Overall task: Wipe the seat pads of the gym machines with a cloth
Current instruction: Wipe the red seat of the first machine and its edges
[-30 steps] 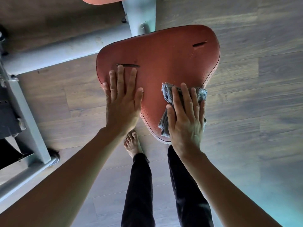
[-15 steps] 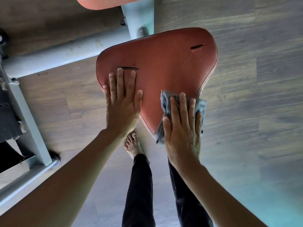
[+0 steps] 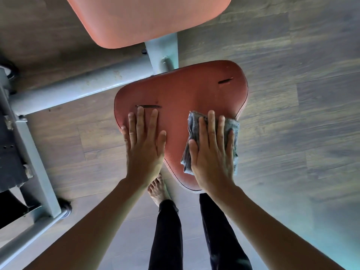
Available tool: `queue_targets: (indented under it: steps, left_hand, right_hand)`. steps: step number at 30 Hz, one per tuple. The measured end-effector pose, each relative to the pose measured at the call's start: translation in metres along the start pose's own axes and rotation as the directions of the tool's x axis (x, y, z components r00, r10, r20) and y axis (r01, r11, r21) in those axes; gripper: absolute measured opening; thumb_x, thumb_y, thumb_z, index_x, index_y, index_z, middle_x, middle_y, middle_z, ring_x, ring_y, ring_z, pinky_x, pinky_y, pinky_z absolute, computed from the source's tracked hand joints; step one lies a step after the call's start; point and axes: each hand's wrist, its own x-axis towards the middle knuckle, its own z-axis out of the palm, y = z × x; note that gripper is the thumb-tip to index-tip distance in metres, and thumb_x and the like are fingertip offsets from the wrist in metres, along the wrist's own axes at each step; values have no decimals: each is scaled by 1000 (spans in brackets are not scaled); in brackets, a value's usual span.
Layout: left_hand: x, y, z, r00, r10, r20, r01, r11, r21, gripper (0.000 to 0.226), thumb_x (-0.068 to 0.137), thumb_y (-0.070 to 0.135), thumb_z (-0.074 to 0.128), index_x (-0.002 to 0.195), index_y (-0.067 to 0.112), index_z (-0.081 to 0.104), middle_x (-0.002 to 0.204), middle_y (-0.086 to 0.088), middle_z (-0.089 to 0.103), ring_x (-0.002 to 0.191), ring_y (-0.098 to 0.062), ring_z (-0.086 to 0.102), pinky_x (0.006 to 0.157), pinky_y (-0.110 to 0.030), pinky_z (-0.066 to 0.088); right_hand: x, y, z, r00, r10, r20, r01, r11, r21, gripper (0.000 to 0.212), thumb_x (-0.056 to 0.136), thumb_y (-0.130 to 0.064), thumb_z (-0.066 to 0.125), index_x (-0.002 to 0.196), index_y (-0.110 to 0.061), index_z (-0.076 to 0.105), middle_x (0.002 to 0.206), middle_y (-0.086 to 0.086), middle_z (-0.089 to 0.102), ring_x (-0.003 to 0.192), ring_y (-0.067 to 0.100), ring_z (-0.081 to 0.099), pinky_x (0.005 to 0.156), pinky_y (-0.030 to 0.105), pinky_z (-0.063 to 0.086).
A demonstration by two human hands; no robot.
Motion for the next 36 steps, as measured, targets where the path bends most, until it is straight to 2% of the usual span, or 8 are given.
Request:
queue_targets:
  steps: [5,10,15,18,23,28,33,36]
  left_hand:
    - [10,14,-8,994,-35,-105,23,993,-114,53,100,40,36,148,18,38,161,-9,22,150,-28,12,121,-55,10]
    - [46,38,-7,991,53,-121,-61,996,-60,52,102,37,37,150,18,36,162,-5,23,151,-25,12,123,-44,-2]
    - [63,45,12,988,110,-112,-102,992,78,53,104,40,33,152,21,33,162,-5,25,151,-26,17,123,-47,8]
    - [62,44,17,985,110,-132,-96,990,107,52,103,41,33,152,22,34,162,-4,26,151,-25,19,123,-44,8]
    - [62,45,16,984,104,-143,-89,990,111,52,103,40,36,152,23,34,162,-4,27,151,-25,20,124,-45,10]
    - [63,46,16,983,101,-155,-85,990,111,52,102,41,35,152,22,35,161,-4,28,150,-26,22,123,-44,10]
    - [62,45,15,985,94,-143,-79,991,106,53,103,42,33,152,23,34,162,-3,26,151,-24,19,124,-43,8]
    - [62,46,15,986,91,-139,-77,992,100,53,103,42,33,152,23,34,162,-3,26,151,-24,19,124,-43,8]
  right_hand:
    - [50,0,0,1000,10,-23,-9,999,36,57,105,-39,25,157,-16,21,165,4,16,152,28,14,121,54,16]
    - [21,13,-4,999,-34,16,33,998,51,56,105,-40,20,157,-21,21,166,-1,12,153,25,13,121,51,18]
    - [65,22,2,978,203,-44,-190,960,205,57,105,-39,17,158,-20,16,167,2,3,153,26,0,123,51,11]
    - [66,11,1,945,323,-43,-299,911,282,56,105,-37,21,158,-19,17,167,4,2,153,27,-2,123,49,9]
    - [56,43,-3,998,51,-25,-45,979,198,54,105,-37,17,156,-21,17,166,7,5,152,31,2,122,51,16]
    - [96,33,-4,962,268,-56,-241,925,294,56,104,-36,19,157,-18,18,166,6,5,153,30,0,123,50,9]
    - [68,54,-6,998,56,10,-57,990,130,57,105,-37,21,157,-14,15,166,12,4,152,35,4,122,51,20]
    - [108,55,-8,993,117,-29,-111,981,161,59,103,-38,20,157,-14,19,165,14,10,152,36,7,122,52,17]
